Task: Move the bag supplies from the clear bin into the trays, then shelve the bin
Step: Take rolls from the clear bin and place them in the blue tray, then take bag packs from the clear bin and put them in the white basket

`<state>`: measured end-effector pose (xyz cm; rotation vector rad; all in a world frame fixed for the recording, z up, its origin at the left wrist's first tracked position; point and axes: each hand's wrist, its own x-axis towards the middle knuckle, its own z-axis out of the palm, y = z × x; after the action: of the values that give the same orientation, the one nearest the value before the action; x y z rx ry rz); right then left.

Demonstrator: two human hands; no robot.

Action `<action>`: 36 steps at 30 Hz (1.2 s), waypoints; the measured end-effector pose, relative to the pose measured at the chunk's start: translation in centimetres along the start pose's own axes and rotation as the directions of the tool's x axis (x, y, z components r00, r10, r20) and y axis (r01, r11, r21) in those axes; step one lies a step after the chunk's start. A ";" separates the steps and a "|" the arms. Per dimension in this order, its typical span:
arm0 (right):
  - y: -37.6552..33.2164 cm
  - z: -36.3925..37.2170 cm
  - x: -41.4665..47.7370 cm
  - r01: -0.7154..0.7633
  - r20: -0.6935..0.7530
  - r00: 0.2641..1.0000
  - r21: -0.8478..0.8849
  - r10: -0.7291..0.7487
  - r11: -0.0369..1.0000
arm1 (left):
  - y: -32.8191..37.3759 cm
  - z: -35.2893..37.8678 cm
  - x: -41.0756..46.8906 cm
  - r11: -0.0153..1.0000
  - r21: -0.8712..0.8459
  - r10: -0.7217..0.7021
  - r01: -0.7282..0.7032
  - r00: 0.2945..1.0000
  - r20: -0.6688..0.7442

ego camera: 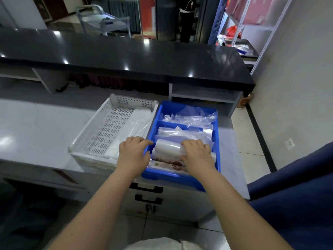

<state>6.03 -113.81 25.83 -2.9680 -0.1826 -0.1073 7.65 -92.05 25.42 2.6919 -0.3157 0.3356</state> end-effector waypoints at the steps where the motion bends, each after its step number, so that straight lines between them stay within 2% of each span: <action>1: -0.7 0.4 0.1 0.025 0.028 0.999 -0.007 -0.025 1.000 | -0.1 -0.4 -0.1 1.000 0.004 -0.019 0.019 1.000 -0.004; 6: -2.6 1.5 0.8 0.098 0.161 0.982 -0.004 -0.097 0.995 | -1.1 -1.1 -1.4 0.994 0.013 -0.111 0.111 0.994 -0.003; 8: -3.3 0.9 1.6 0.098 0.128 0.985 0.109 -0.112 0.989 | -1.8 -1.3 -1.9 0.985 0.022 -0.173 0.173 0.985 -0.019; 10: -5.0 0.1 2.8 0.180 0.066 0.979 0.189 -0.195 0.965 | -2.7 -1.7 -2.2 0.970 0.048 -0.235 0.237 0.971 -0.041; 14: -10.8 -0.8 5.4 0.411 -0.007 0.908 0.220 -0.419 0.885 | -5.5 -3.4 -3.2 0.933 0.032 -0.354 0.359 0.929 -0.108; 17: -16.3 -0.2 6.9 0.526 -0.018 0.845 0.201 -0.534 0.826 | -9.1 -5.7 -5.0 0.888 0.028 -0.448 0.458 0.878 -0.168; 23: -31.5 2.5 7.6 0.685 -0.066 0.719 0.243 -0.692 0.687 | -20.5 -12.6 -11.4 0.781 0.101 -0.564 0.617 0.765 -0.311; 28: -48.3 4.8 7.7 0.827 -0.088 0.549 0.202 -0.831 0.525 | -32.2 -20.3 -18.0 0.694 0.151 -0.609 0.704 0.686 -0.398; 32: -61.2 7.0 7.0 0.875 -0.109 0.450 0.253 -0.886 0.413 | -41.1 -25.6 -23.2 0.589 0.174 -0.680 0.789 0.601 -0.420; 36: -70.3 10.3 6.4 0.898 -0.037 0.376 0.262 -0.926 0.354 | -48.6 -28.1 -27.8 0.482 0.141 -0.777 0.865 0.497 -0.387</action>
<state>4.02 -42.49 27.48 -2.2064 -1.7440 -0.0288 -10.83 -32.18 24.80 2.6471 1.2383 0.4568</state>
